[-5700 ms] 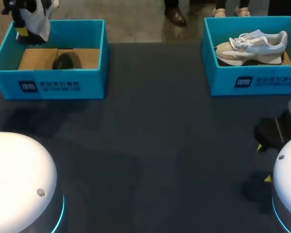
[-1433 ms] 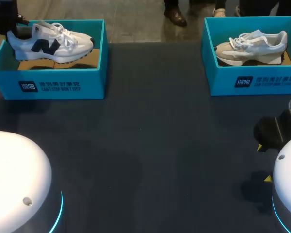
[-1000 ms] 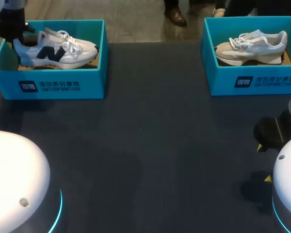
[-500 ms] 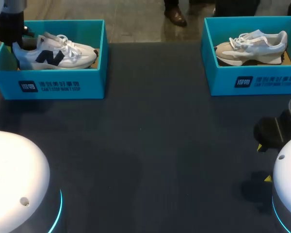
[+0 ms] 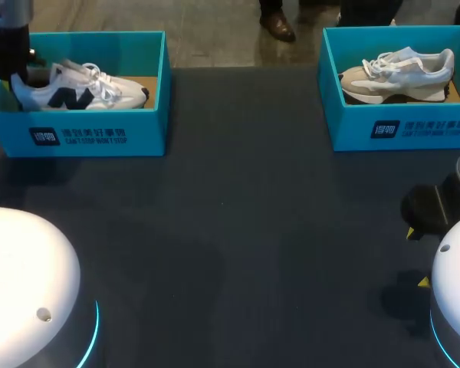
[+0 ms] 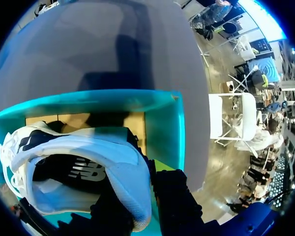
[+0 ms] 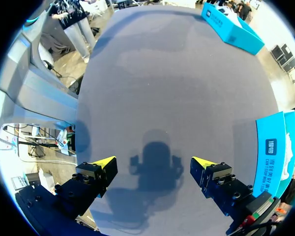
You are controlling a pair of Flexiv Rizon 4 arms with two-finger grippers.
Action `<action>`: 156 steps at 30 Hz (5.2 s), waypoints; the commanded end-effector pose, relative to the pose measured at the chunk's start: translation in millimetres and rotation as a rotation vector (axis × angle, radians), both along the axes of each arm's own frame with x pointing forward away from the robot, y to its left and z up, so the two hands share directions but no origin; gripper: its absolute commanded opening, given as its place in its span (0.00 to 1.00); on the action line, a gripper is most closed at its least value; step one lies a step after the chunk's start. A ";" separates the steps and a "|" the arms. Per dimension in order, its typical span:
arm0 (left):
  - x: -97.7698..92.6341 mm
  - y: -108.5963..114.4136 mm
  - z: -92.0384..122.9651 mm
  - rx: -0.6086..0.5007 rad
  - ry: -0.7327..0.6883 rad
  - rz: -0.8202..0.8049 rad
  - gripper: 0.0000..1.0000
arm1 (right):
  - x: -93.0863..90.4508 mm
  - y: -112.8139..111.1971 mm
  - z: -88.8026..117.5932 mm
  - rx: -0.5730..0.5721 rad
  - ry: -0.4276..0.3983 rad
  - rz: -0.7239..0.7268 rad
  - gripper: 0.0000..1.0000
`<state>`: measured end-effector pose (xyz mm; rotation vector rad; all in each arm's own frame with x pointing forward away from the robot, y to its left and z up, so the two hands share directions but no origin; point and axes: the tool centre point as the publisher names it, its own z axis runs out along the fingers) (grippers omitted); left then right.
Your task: Take the shoe out of the shoebox, open the shoe tongue, remove and reinsert the insole, then place the shoe into the shoebox
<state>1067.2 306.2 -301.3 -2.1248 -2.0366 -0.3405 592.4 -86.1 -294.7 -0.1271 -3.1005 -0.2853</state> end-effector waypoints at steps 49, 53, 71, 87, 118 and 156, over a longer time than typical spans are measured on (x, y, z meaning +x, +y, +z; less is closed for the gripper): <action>-11.4 -0.5 -61.5 0.004 0.128 0.015 0.00 | -2.6 -0.2 -0.5 -0.002 -0.005 -0.001 1.00; -13.2 -0.5 -63.8 0.008 0.132 0.013 0.00 | -2.6 -0.2 -0.5 -0.002 -0.005 -0.001 1.00; -10.5 -6.1 -60.1 -0.015 0.106 0.005 0.65 | -2.6 -0.2 -0.5 -0.002 -0.005 -0.001 1.00; -3.8 -17.4 -13.4 -0.094 0.011 -0.015 1.00 | -2.6 -0.2 -0.5 -0.002 -0.005 -0.001 1.00; -32.9 -19.0 74.9 -0.146 -0.034 0.004 1.00 | -2.6 -0.2 -0.5 -0.002 -0.005 -0.001 1.00; -78.0 -34.7 113.9 -0.228 0.027 0.060 1.00 | -2.6 -0.2 -0.5 -0.002 -0.005 -0.001 1.00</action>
